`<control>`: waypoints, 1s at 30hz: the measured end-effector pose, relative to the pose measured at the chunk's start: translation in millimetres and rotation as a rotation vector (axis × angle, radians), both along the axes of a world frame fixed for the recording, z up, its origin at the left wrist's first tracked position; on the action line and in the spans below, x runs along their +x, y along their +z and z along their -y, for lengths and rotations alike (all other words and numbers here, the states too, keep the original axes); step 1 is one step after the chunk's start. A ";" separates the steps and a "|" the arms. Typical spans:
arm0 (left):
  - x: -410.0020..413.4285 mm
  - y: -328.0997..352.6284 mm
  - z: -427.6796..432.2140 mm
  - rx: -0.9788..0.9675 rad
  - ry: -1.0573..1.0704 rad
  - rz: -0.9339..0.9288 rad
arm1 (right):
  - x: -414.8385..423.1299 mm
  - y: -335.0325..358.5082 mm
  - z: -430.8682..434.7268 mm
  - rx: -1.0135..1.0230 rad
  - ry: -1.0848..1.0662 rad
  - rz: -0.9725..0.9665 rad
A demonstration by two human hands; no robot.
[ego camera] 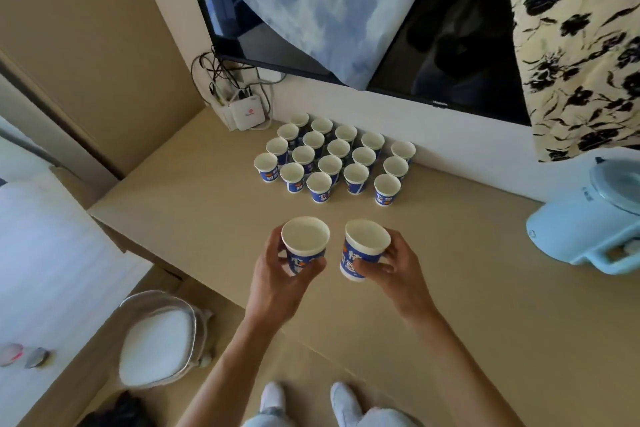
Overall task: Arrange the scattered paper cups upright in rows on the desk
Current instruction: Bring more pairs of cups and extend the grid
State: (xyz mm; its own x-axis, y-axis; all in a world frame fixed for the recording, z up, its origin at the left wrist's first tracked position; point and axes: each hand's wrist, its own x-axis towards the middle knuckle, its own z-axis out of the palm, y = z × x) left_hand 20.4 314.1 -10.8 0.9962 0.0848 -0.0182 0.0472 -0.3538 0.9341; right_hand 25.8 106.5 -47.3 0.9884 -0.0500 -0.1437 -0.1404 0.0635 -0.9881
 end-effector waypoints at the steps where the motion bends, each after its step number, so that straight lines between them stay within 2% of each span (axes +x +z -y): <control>1: 8.1 -5.2 -4.1 -0.005 -0.019 -0.008 | 4.4 -1.4 -3.2 -0.008 -0.024 -0.011; 10: 91.3 -54.3 -49.2 0.001 -0.274 -0.092 | 40.9 -40.9 -48.8 -0.054 -0.322 -0.108; 19: 158.9 -111.1 -67.3 -0.017 -0.376 -0.093 | 100.8 -112.9 -70.8 -0.156 -0.503 -0.141; 30: 173.3 -188.4 -66.2 -0.030 -0.416 -0.064 | 181.8 -186.8 -61.5 -0.281 -0.520 -0.006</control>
